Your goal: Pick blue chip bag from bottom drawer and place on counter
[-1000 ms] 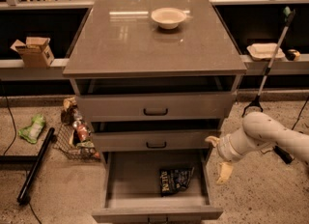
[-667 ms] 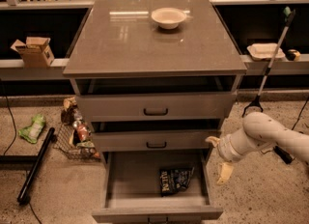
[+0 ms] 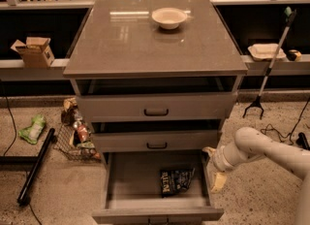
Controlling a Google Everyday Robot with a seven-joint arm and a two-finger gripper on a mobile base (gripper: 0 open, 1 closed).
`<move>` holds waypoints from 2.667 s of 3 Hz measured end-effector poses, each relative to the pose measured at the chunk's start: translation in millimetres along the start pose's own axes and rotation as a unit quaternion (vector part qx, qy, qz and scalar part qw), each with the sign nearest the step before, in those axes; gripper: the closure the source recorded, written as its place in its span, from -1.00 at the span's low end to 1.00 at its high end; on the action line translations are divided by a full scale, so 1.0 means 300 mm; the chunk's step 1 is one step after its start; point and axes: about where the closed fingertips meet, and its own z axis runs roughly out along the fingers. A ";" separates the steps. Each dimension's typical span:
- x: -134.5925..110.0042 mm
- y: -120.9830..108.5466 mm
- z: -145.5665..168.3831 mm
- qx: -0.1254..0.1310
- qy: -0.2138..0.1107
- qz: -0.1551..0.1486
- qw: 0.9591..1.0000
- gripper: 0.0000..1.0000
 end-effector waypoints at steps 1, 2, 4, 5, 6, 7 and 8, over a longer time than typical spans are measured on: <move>0.000 0.000 0.000 0.000 0.000 0.000 1.000 -1.00; 0.030 -0.018 0.074 -0.001 0.020 0.008 1.000 -1.00; 0.145 -0.067 0.328 0.011 0.014 0.019 1.000 -1.00; 0.164 -0.074 0.419 0.006 0.003 0.000 1.000 -1.00; 0.164 -0.074 0.419 0.006 0.003 0.000 1.000 -1.00; 0.145 -0.108 0.517 0.007 0.000 -0.015 1.000 -1.00; 0.106 -0.134 0.625 0.008 -0.010 -0.035 0.999 -1.00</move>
Offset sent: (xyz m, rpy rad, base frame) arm 0.0184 0.0021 -0.0573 -0.1054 0.0200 -0.0443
